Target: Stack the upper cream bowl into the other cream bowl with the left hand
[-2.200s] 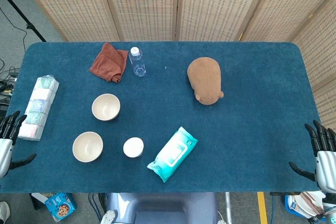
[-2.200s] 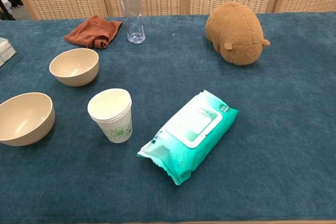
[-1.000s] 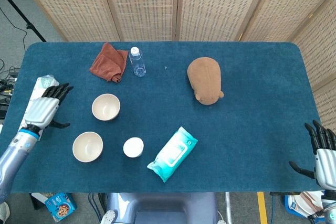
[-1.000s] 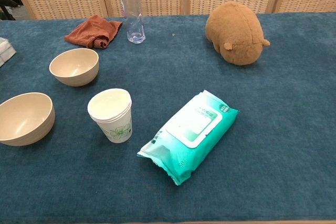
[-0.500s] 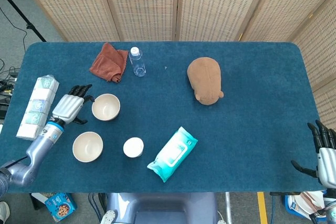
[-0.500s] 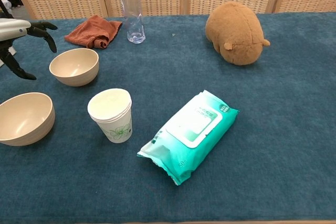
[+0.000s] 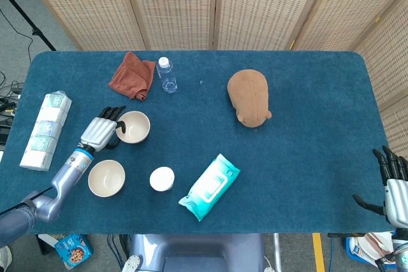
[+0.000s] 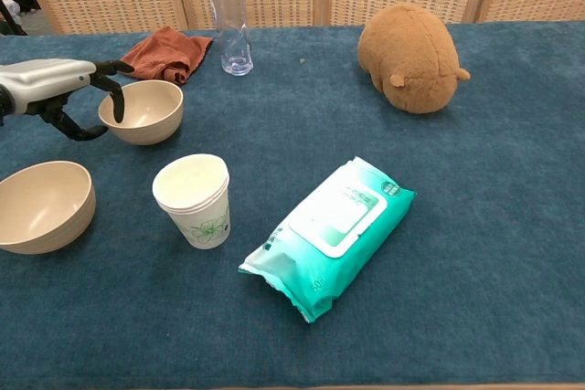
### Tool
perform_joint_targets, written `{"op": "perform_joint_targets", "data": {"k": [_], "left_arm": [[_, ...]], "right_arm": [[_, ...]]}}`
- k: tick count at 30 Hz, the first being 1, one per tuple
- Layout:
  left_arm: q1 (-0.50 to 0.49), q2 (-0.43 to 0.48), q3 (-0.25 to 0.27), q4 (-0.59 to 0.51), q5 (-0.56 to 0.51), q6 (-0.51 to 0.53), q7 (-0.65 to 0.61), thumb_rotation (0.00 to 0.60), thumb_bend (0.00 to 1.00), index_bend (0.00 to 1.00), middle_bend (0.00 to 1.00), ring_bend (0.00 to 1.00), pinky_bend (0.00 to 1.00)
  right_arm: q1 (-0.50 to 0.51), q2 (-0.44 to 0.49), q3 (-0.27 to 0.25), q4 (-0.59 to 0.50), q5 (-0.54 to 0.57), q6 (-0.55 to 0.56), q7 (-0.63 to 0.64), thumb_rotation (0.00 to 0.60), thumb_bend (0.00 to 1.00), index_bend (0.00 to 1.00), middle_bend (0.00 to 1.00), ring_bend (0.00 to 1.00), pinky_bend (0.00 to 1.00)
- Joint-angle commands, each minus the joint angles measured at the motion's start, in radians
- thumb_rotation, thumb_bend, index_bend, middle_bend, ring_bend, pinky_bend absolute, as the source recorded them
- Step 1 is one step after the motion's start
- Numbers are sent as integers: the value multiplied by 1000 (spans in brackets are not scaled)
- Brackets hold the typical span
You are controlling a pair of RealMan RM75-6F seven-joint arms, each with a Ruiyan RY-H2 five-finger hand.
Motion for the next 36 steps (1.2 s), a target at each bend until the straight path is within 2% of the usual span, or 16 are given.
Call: {"op": "perform_joint_targets", "data": {"k": [1,6,12,22,28,36], "left_arm": [[-7,-15,4,12,1,-1,8,600,464,587,0,0,0],[-5,-31,9,22,-8,2,19,600,470,681,0,0,0],[12,-16,11,11,-6,43,-1,600,472,706,0,0,0],[75,134,36,-151,70,212,-59,600,472,718,0,0,0],[157,241,97,-265,166,379,-97,600,470,718,0,0,0],[268,309,188,-306,293,592,-154,600,466,718,0,0,0]], "right_arm": [[0,1,1,0,1,0,1,600,0,0,0,0,0],[0,2,2,0,3,0,3,600,0,0,0,0,0],[0,4,2,-3,1,3,6,600,0,0,0,0,0],[2,-1,-1,-5,-3,-1,-5,600,0,0,0,0,0],[1,-3,-3,-9,-9,4,-14,600,0,0,0,0,0],[-4,-1,-8,-18,-23,16,-17,600,0,0,0,0,0]]}}
